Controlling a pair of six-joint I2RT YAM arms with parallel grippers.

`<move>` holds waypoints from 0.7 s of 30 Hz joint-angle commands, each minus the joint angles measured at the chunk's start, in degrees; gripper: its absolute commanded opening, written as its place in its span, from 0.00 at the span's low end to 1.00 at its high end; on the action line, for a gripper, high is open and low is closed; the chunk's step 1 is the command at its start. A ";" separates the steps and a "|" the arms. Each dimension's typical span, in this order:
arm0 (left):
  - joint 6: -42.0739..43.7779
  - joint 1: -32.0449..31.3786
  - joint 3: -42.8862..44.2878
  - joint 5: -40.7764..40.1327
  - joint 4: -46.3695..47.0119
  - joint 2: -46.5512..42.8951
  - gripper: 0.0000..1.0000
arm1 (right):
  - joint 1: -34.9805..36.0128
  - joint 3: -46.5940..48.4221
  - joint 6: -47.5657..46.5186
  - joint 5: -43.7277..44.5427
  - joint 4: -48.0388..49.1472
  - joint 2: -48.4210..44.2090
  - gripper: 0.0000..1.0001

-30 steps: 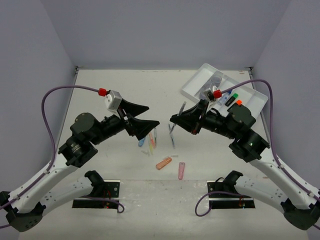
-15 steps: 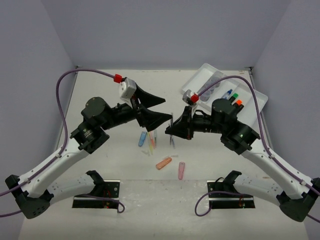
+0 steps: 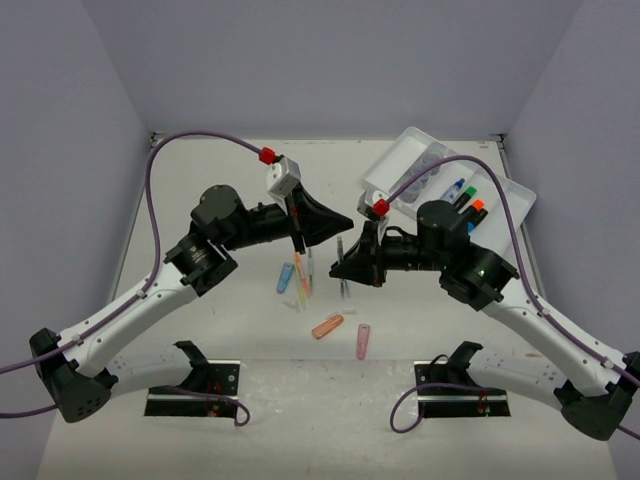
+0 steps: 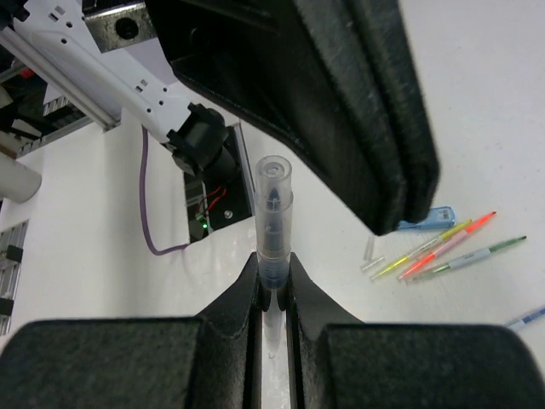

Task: Sort the stationery into containers
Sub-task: Close the pen cap on the pen.

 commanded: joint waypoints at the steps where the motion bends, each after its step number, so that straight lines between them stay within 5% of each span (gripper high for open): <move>1: -1.29 -0.19 -2.26 2.27 4.06 -1.45 0.00 | 0.23 2.94 0.09 3.80 1.75 -0.86 0.00; 12: -2.50 -0.19 -7.11 2.92 6.07 -4.11 0.00 | 0.32 5.83 1.23 4.84 1.77 1.14 0.00; 21: -1.54 -0.10 -1.08 -18.85 -5.44 -5.28 0.00 | 0.32 1.91 -0.88 -1.28 1.74 2.83 0.00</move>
